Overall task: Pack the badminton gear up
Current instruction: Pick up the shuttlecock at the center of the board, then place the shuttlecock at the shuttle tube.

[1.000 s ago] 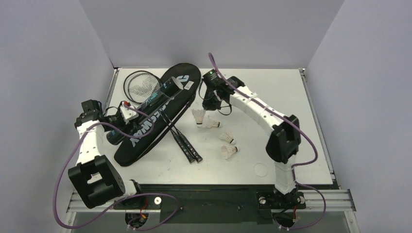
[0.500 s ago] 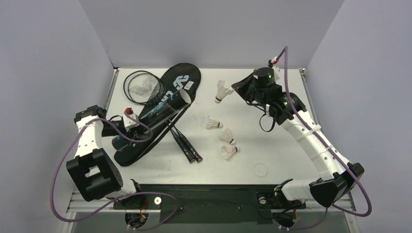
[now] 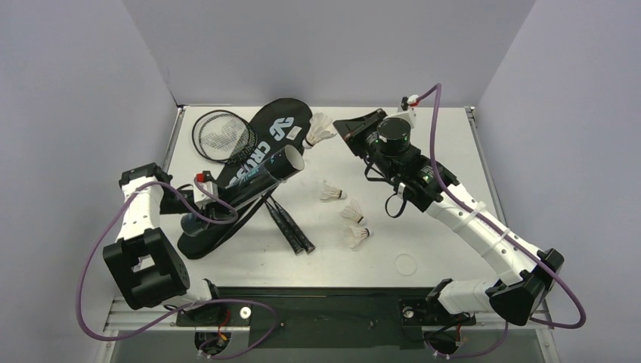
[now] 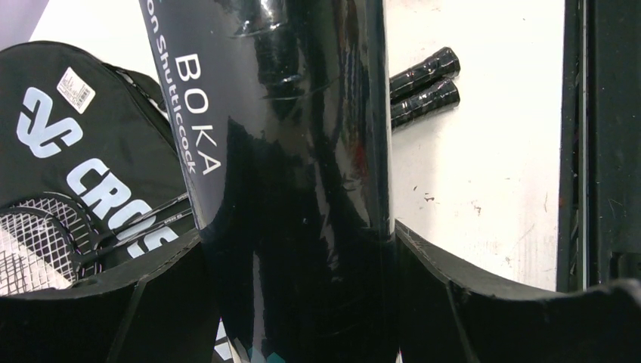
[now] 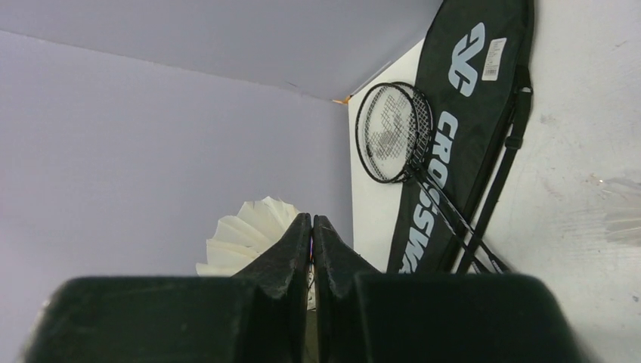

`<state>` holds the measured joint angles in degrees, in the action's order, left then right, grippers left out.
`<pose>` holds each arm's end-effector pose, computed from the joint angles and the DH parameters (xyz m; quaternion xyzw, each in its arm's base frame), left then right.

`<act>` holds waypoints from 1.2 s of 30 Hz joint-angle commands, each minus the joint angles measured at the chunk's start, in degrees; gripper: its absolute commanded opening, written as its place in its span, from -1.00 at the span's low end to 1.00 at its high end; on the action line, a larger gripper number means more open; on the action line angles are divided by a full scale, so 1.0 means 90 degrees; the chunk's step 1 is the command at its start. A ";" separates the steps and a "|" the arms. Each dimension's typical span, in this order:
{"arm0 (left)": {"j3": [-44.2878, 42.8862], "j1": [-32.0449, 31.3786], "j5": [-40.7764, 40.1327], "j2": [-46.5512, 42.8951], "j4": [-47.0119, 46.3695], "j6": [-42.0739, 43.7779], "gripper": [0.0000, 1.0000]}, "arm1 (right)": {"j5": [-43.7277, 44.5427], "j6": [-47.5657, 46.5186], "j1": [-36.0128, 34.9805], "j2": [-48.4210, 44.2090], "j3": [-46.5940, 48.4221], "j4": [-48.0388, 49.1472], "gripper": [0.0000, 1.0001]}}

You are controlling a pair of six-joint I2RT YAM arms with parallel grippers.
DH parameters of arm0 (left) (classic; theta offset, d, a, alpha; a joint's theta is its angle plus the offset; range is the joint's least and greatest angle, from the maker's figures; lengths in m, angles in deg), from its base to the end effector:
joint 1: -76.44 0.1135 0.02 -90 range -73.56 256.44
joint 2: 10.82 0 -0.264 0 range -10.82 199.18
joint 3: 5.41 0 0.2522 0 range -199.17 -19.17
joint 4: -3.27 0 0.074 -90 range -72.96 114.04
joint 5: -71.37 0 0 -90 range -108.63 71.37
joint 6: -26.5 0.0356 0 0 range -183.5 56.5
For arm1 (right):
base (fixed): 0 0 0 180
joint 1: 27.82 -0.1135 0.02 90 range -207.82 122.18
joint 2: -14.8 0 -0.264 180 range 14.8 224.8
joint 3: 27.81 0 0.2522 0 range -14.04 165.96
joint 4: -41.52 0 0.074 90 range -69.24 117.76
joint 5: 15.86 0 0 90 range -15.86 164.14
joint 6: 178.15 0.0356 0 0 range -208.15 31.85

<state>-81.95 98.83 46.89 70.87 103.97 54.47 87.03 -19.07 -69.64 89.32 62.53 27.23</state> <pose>0.2054 0.0496 0.2667 0.5668 0.6149 -0.2908 0.4649 0.2295 0.1947 0.4396 0.2415 0.6547 0.5420 0.4683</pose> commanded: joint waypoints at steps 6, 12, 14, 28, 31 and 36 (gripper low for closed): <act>-0.0278 -0.0044 0.0586 -0.0148 0.0525 0.0485 -0.48 | -0.0035 0.0267 -0.0329 0.0195 -0.0070 0.0938 -1.00; -0.0313 -0.0044 0.0700 -0.0072 0.0526 0.0452 -0.48 | -0.0122 0.0314 -0.0532 0.0180 -0.0174 0.0989 -1.00; -0.0349 -0.0048 0.0744 -0.0058 0.0526 0.0419 -0.49 | -0.0171 0.0290 -0.0571 0.0222 -0.0136 0.0915 -1.00; -0.0436 -0.0054 0.0992 0.0065 0.0523 0.0370 -0.52 | -0.1317 -0.0305 -0.0746 0.0876 0.0381 0.0322 -0.50; -0.0443 -0.0055 0.1034 0.0102 0.0526 0.0361 -0.52 | -0.1681 -0.0539 -0.0744 0.0909 0.0438 0.0217 -0.21; -0.0480 -0.0054 0.1058 0.0172 0.0526 0.0323 -0.53 | -0.2020 -0.1043 -0.0717 0.0865 0.0564 -0.0148 0.01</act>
<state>-83.40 98.59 50.85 72.05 104.56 55.56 74.63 -22.92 -75.47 97.63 64.52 29.04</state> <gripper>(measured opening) 0.770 0.478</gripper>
